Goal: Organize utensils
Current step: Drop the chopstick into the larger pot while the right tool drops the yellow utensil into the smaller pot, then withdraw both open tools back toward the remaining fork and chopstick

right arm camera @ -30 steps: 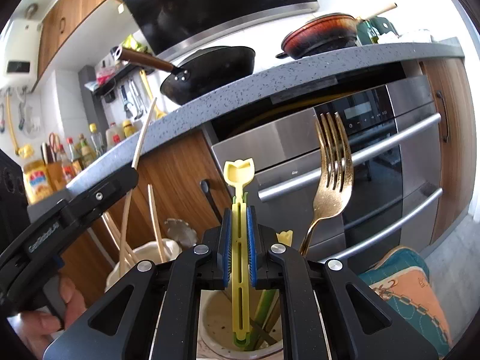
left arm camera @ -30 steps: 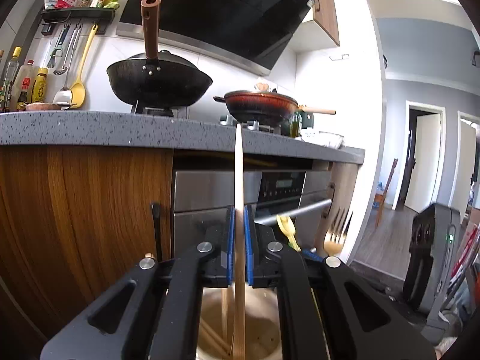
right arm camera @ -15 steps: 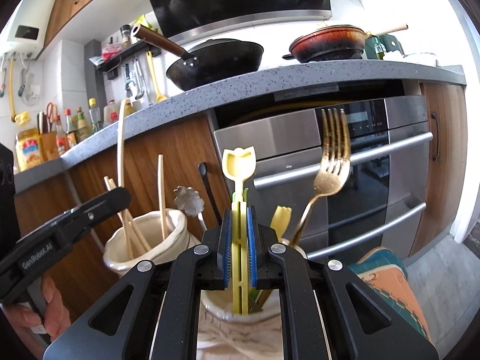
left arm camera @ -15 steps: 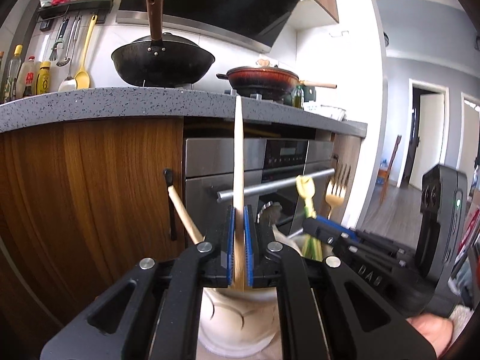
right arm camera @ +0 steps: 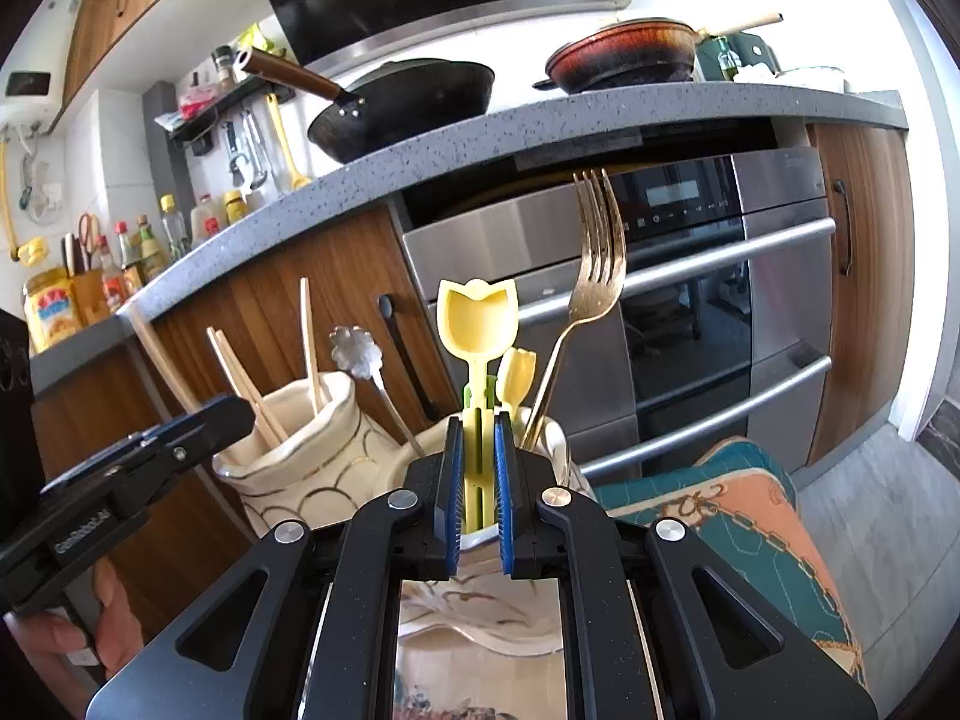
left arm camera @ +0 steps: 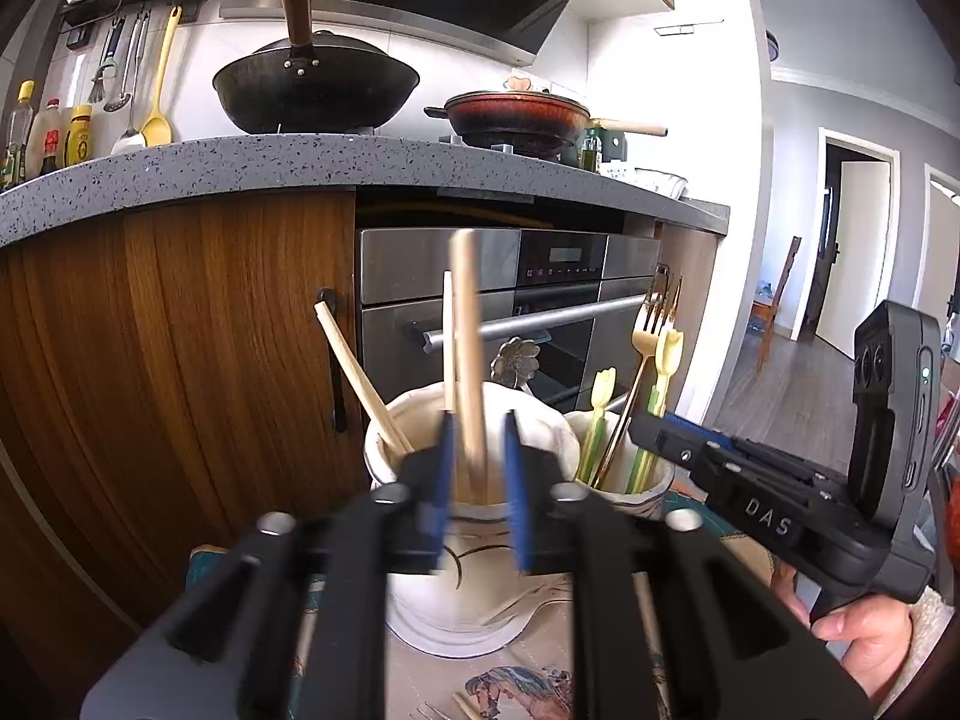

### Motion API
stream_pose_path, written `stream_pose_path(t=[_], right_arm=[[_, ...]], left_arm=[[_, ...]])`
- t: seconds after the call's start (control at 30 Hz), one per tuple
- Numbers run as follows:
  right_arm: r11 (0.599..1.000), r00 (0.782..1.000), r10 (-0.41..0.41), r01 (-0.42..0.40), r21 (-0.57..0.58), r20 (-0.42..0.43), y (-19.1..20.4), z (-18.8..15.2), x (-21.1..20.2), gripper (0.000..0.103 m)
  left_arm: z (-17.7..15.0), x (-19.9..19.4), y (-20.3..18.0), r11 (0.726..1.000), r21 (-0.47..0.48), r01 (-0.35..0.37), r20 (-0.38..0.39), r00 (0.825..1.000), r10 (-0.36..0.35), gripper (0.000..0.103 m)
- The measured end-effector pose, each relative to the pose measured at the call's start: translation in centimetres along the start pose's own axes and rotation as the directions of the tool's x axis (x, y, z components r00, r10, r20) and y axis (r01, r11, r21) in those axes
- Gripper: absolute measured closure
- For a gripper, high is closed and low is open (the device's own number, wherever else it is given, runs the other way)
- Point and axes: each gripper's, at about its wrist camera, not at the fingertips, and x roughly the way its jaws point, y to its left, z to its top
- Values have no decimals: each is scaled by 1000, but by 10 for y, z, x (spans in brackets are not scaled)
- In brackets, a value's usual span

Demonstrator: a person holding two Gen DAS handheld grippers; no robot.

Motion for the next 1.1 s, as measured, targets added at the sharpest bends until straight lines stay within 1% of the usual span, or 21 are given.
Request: stream_pose_path(t=[0.03, 0.13, 0.2, 0.23, 0.33, 0.4, 0.43, 0.47, 0.5, 0.53, 0.6, 0.63, 0.67, 0.7, 0.77, 0.87, 0.93, 1.0, 1.1], right_arm=[[1000, 1000, -4, 4, -3, -3, 1, -1, 0, 92], [1000, 1000, -14, 14, -11, -6, 2, -1, 0, 92], [1000, 1000, -16, 16, -5, -9, 0, -1, 0, 84], [1000, 1000, -16, 16, 1, -10, -1, -1, -1, 83], [1000, 1000, -17, 17, 17, -8, -5, 0, -4, 82], [999, 1000, -12, 12, 29, -6, -7, 0, -6, 72], [999, 1000, -9, 9, 36, -3, -8, 0, -7, 69], [999, 1000, -9, 8, 39, 0, -8, 0, -9, 65], [999, 1000, -9, 9, 40, 4, -8, -1, -12, 60], [999, 1000, -9, 9, 39, 7, -8, -1, -14, 58], [999, 1000, -3, 3, 38, 17, -8, -1, -21, 41], [999, 1000, 2, -3, 38, 23, -8, -2, -23, 38], [999, 1000, 7, -8, 38, 28, -8, -2, -27, 32], [999, 999, 10, -12, 38, 32, -8, -2, -30, 26], [999, 999, 16, -17, 34, 42, -8, -4, -37, 23], [999, 999, 31, -32, 35, 36, -6, -8, -46, 17], [999, 999, 41, -42, 23, 22, -2, -13, -51, 16], [999, 999, 43, -43, -5, 5, 3, -18, -54, 16], [997, 998, 45, -47, -64, -38, 16, -28, -58, 15]], left_arm=[[1, 0, 0, 1000, -1, 0, 1, 1000, 0, 71], [2, -1, -3, 1000, 9, -5, 3, 1000, 5, 68], [3, -2, -4, 1000, 13, -16, 6, 1000, 16, 59], [4, -5, -3, 1000, 9, -21, 14, 1000, 20, 53], [5, -12, -2, 1000, -6, -24, 30, 999, 24, 49], [6, -16, 0, 999, -16, -28, 40, 999, 29, 43], [7, -17, 1, 999, -20, -30, 43, 999, 31, 39], [7, -19, 2, 999, -24, -36, 47, 998, 37, 35], [7, -21, 3, 999, -28, -43, 49, 998, 44, 33], [7, -23, 4, 998, -31, -50, 52, 997, 51, 29], [7, -28, 5, 997, -35, -64, 62, 996, 66, 21], [7, -32, 6, 997, -38, -70, 68, 995, 73, 16], [6, -37, 7, 996, -45, -75, 76, 994, 78, 10], [5, -42, 8, 996, -50, -78, 81, 993, 82, 7], [3, -49, 9, 995, -46, -84, 81, 993, 87, 6], [-3, -59, 11, 993, -25, -112, 56, 992, 113, 6], [-9, -66, 14, 993, -27, -116, 44, 992, 117, 6], [-17, -71, 19, 993, -32, -116, 14, 993, 116, 6], [-33, -78, 25, 991, -11, -131, -44, 990, 130, 6]])
